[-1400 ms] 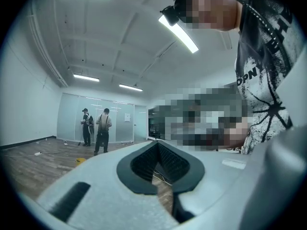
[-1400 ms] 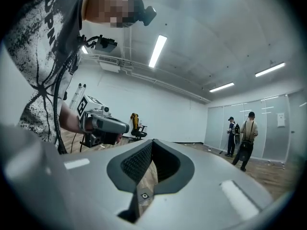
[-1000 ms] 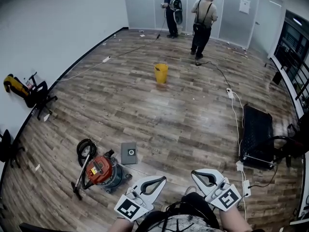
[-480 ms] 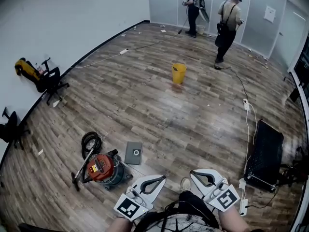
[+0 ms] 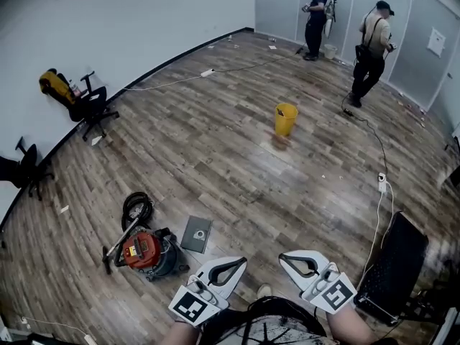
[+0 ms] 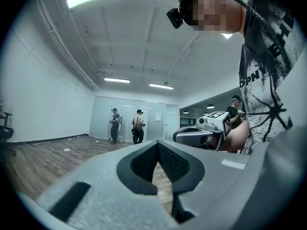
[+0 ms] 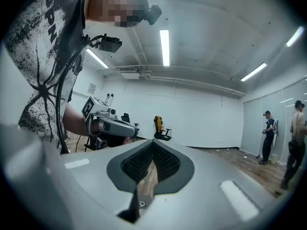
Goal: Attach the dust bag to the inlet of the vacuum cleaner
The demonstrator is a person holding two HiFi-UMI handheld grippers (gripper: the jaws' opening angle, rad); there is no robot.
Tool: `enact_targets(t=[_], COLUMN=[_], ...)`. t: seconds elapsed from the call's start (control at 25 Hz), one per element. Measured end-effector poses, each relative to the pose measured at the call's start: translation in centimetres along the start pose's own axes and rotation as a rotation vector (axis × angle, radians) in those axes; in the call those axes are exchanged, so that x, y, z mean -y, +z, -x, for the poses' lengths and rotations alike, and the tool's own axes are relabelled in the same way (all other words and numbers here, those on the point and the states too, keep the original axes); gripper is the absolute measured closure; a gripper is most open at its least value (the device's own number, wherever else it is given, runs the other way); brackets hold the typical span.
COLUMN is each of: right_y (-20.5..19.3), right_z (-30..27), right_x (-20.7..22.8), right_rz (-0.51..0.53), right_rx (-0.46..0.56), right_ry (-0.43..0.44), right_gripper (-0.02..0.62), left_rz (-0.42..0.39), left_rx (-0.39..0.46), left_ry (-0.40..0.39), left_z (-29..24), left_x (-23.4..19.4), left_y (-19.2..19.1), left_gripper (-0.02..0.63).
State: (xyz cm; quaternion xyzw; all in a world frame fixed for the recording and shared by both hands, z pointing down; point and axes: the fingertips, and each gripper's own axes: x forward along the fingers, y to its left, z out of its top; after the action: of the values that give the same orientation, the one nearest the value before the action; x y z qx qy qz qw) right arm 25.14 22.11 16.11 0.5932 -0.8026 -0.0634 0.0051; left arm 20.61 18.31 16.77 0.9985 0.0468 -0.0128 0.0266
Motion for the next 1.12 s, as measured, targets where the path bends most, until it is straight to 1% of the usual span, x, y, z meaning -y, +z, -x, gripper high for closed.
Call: enact_targets(t=[0.24, 0.36, 0.44, 0.56, 0.68, 0.84, 0.96, 1.04, 1.12], right_y=[-2.9, -3.7, -3.8, -3.5, -3.6, -3.2, -3.1, -3.1, -3.3], right_z=[1.4, 1.4, 0.6, -2.2, -5.7, -11.2, -15.8, -18.6, -21.1], right_x=[4.9, 7.1, 8.3, 9.5, 10.3, 11.7, 11.8, 12.2, 12.6], right_rz=[-0.061, -0.071, -0.076, -0.074, -0.068, -0.035, -0.019, -0.024, -0.024], right_rx=[-0.001, 0.004, 0.008, 0.011, 0.008, 0.011, -0.008, -0.023, -0.037], right_ry=[0.022, 0.028, 0.044, 0.078, 0.117, 0.186, 0.234, 0.252, 0.265], right_gripper=[0.591, 0.591, 0.591, 0.591, 0.591, 0.591, 0.591, 0.591, 0.591], left_rz=[-0.010, -0.005, -0.007, -0.007, -0.018, -0.036, -0.049, -0.052, -0.046], left_rx=[-0.016, -0.032, -0.043, -0.029, -0.023, -0.007, -0.032, -0.055, -0.059], left_ry=[0.031, 0.037, 0.048, 0.070, 0.089, 0.147, 0.189, 0.205, 0.222], left_z=[-4.7, -6.4, -7.3, -8.1, -7.9, -7.2, -5.2, -4.0, -3.0], left_x=[-1.1, -1.7, -2.7, -5.0, -8.2, -13.6, -17.9, -20.6, -23.1], left_y=[-1.1, -1.9, -2.0, -1.3, -1.5, -1.2, -0.9, -0.9, -0.9], left_gripper=[0.606, 0.606, 0.606, 0.606, 0.606, 0.606, 0.606, 0.606, 0.606])
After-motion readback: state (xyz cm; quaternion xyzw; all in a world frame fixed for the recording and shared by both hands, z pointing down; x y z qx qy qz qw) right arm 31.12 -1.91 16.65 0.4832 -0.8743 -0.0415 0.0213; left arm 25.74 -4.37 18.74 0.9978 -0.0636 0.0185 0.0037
